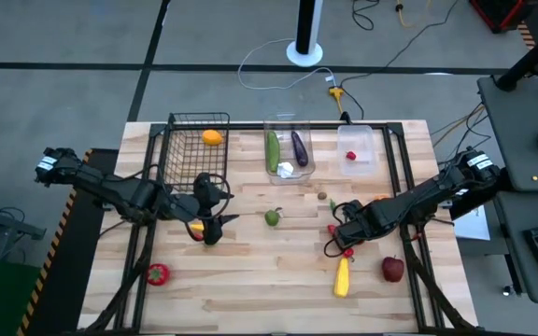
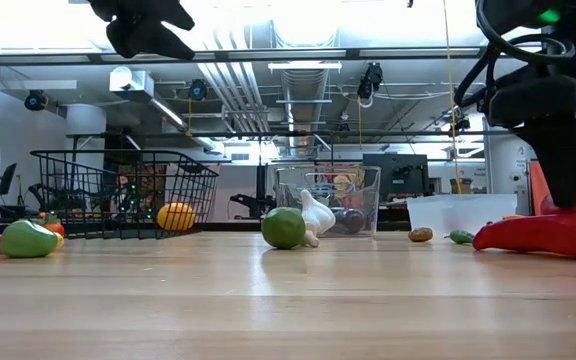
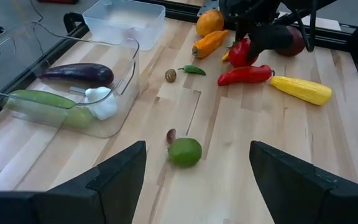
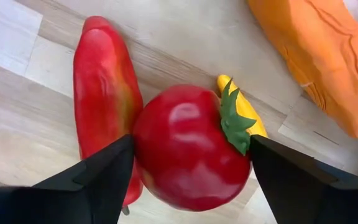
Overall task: Sort produce into baskets
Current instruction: Put the red tomato into the black wire basket
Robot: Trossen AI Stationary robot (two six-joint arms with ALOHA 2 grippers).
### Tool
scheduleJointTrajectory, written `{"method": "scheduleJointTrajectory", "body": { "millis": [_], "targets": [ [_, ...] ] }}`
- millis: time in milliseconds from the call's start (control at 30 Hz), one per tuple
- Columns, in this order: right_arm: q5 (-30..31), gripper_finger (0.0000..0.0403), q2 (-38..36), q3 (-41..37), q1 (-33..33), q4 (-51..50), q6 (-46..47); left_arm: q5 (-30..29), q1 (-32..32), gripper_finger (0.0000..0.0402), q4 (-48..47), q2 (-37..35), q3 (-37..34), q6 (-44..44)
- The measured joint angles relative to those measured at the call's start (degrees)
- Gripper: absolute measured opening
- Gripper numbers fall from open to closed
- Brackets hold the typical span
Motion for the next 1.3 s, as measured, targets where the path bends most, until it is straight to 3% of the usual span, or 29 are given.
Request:
{"method": "scheduleJointTrajectory", "body": {
  "millis": [433,700,867,967,1133,1300],
  "targets": [
    [2.38,0.0277,-0.48,-0.11,0.0,0.26,-1.31,-1.74,0.0,0.0269,-0.05,0.0,-1.29,-0.05],
    [7.76,0.0277,-4.7,0.22,0.0,0.26,-2.05,-2.07,0.0,0.0269,0.15,0.0,-1.29,-0.04],
    [14.29,0.0278,-7.8,0.26,0.0,4.56,-6.92,-1.34,-0.11,0.0269,1.88,0.66,-2.01,0.26],
    [18.61,0.0277,-8.69,0.28,0.0,12.83,-14.12,3.03,-0.11,0.0269,7.1,1.42,-4.2,2.36],
    [21.13,0.0278,-8.05,0.33,-0.13,30.6,-28.62,17.17,-0.17,0.0269,26.56,3.06,-10.93,7.47],
    [21.33,0.0277,-4.8,0.35,-0.15,47.38,-41.53,21.01,-0.17,0.0269,42.66,6.55,-15.6,10.2]
  ]
}}
